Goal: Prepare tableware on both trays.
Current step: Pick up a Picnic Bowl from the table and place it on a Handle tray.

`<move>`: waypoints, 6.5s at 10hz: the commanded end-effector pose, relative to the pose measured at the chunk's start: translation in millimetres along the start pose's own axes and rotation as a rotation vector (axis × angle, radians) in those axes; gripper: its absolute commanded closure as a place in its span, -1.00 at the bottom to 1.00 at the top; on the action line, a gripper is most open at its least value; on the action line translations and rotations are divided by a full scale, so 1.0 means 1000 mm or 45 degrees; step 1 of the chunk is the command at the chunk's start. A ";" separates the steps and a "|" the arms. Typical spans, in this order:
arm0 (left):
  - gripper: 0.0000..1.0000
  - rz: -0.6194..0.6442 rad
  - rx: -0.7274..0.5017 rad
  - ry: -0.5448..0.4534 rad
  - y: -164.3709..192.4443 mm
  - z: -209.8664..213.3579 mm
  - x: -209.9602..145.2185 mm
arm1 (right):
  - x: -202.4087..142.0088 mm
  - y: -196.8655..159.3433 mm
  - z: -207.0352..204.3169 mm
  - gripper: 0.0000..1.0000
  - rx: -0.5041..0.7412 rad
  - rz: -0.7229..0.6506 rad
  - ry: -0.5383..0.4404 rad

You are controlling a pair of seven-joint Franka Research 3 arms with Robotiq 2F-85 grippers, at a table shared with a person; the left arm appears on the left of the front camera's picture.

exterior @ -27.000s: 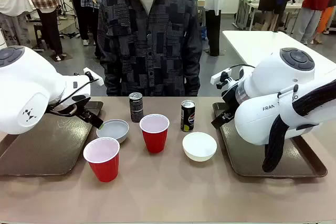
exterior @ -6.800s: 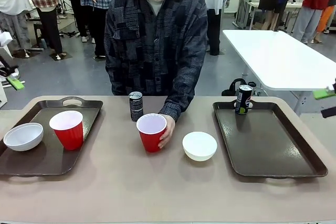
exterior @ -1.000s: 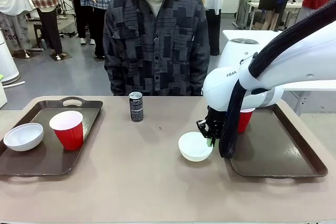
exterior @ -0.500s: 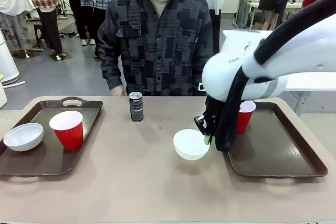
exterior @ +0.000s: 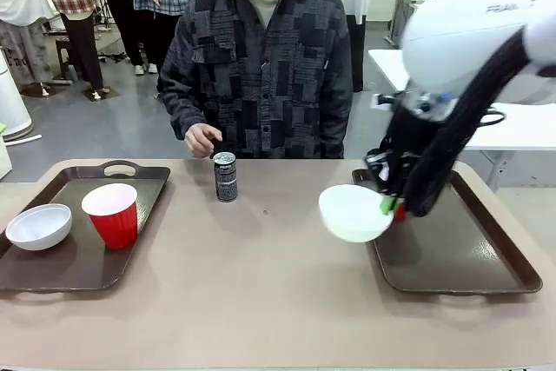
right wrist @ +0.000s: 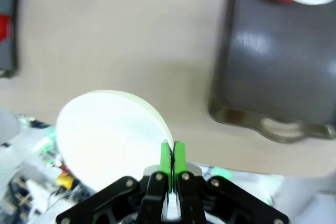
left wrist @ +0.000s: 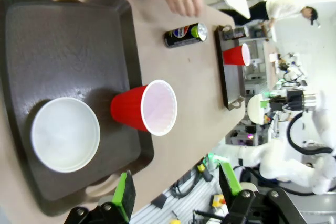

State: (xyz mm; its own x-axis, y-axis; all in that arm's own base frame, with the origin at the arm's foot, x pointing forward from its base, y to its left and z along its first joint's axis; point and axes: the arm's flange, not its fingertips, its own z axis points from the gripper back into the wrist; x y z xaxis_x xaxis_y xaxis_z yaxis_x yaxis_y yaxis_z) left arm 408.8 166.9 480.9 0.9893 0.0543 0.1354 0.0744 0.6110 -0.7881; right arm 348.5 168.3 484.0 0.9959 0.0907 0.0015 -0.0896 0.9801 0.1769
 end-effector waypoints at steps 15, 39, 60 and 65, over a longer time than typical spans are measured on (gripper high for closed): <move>-0.70 -0.007 -0.002 0.005 -0.002 0.001 0.000 | 0.035 -0.162 -0.044 0.94 -0.121 -0.021 0.042; -0.70 -0.007 -0.002 0.005 -0.002 0.001 0.000 | -0.041 -0.123 0.028 -1.00 -0.178 -0.088 0.122; -0.70 -0.007 -0.002 0.005 -0.002 0.001 0.000 | -0.059 -0.289 0.095 -1.00 0.984 0.019 -0.033; -0.70 -0.007 -0.002 0.005 -0.002 0.001 0.000 | -0.078 -0.344 0.068 -1.00 1.186 0.145 -0.038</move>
State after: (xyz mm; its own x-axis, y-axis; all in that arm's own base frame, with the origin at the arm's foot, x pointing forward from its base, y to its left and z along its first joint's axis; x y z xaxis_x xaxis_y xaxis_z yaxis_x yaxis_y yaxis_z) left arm 409.1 166.8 481.2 0.9892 0.0536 0.1361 0.0753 0.6110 -0.7881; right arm 296.9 -176.7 488.0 0.9816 0.1708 0.0855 -0.1540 0.4430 0.8832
